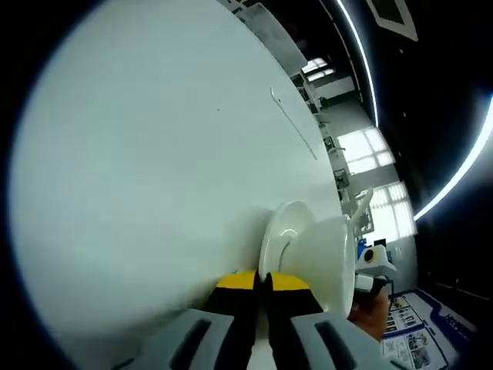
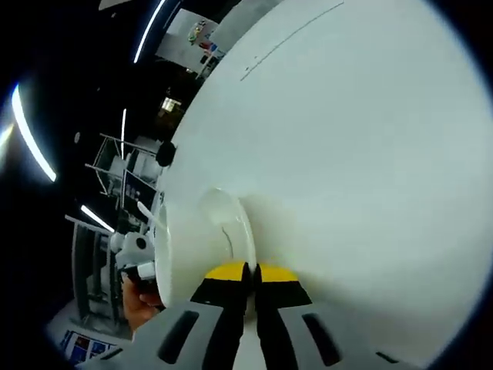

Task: Tidy tabletop coffee trays, cups and spoons，present forward

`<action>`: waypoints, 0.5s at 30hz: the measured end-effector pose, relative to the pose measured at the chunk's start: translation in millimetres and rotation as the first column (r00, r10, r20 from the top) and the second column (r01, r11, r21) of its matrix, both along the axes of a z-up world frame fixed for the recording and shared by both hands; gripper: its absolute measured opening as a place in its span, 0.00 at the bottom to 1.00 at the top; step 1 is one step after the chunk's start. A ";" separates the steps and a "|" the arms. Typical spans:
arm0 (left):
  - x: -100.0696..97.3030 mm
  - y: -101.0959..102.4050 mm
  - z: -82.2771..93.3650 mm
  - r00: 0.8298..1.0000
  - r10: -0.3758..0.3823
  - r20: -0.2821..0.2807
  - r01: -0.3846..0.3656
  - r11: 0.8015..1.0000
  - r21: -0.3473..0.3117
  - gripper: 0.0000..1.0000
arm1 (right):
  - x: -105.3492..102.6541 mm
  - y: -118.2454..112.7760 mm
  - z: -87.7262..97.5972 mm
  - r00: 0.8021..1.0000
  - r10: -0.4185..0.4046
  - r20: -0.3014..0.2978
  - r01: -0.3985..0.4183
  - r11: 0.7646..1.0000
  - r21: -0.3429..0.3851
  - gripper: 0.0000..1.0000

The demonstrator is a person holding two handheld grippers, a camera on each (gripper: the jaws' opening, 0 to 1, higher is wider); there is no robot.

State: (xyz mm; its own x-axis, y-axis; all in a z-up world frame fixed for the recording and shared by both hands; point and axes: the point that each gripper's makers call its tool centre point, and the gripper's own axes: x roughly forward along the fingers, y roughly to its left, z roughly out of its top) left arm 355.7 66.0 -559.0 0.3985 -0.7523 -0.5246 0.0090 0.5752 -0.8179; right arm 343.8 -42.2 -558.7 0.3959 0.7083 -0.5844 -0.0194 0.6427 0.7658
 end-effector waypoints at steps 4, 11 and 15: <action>10.2 3.2 3.0 1.000 0.007 0.000 -0.007 1.000 -0.006 0.06 | 10.3 2.4 4.4 1.000 -0.007 -0.002 0.007 1.000 0.013 0.04; 31.8 5.4 9.5 1.000 0.018 0.010 -0.018 1.000 -0.008 0.06 | 33.5 4.0 10.8 1.000 -0.019 0.005 0.019 0.999 0.031 0.04; 45.7 4.7 13.2 0.999 0.026 0.020 -0.025 1.000 -0.007 0.06 | 48.4 4.4 14.2 1.000 -0.027 0.016 0.026 0.999 0.037 0.04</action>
State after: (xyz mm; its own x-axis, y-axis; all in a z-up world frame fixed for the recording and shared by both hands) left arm 401.4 70.7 -545.9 0.4282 -0.7455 -0.5108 0.0113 0.5696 -0.8219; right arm 392.2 -37.8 -544.5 0.4238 0.7184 -0.5517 -0.0153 0.6146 0.7887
